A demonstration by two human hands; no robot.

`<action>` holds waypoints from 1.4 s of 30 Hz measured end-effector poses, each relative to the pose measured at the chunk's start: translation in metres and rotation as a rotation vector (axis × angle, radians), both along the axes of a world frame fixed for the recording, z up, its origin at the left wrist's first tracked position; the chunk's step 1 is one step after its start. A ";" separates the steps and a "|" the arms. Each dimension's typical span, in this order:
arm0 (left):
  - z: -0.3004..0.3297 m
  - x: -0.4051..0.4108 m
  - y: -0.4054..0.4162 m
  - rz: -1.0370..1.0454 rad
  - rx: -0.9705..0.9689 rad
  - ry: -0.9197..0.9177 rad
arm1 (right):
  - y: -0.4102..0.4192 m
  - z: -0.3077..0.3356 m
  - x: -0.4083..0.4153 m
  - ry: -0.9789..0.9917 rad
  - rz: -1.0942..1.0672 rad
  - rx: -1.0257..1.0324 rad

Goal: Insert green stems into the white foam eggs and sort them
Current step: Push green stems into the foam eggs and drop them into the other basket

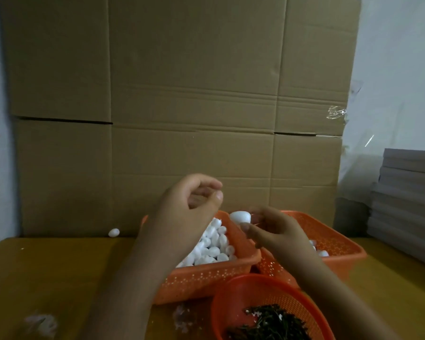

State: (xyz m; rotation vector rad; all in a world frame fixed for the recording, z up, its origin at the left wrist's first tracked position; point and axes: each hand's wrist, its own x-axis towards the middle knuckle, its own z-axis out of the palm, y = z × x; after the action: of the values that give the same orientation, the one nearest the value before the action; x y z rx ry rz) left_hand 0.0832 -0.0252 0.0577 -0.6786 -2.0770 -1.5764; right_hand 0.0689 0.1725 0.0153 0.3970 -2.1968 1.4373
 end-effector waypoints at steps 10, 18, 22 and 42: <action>-0.023 0.003 0.039 -0.168 -0.071 -0.137 | 0.013 0.007 0.042 0.087 0.080 -0.003; -0.037 -0.002 0.053 -0.227 -0.005 -0.259 | 0.024 -0.008 0.047 0.075 0.060 -0.016; -0.043 -0.004 0.054 -0.239 0.134 -0.331 | 0.030 -0.012 0.047 -0.013 0.083 -0.068; -0.120 0.012 0.015 -0.204 0.543 -0.722 | 0.022 -0.074 0.038 -0.346 -0.041 0.928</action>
State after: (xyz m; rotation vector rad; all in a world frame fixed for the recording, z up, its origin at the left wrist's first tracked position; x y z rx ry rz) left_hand 0.0954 -0.0105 -0.0628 -0.1203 -1.8762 -2.6533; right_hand 0.1067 0.1941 -0.0592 0.4079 -3.0419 0.3839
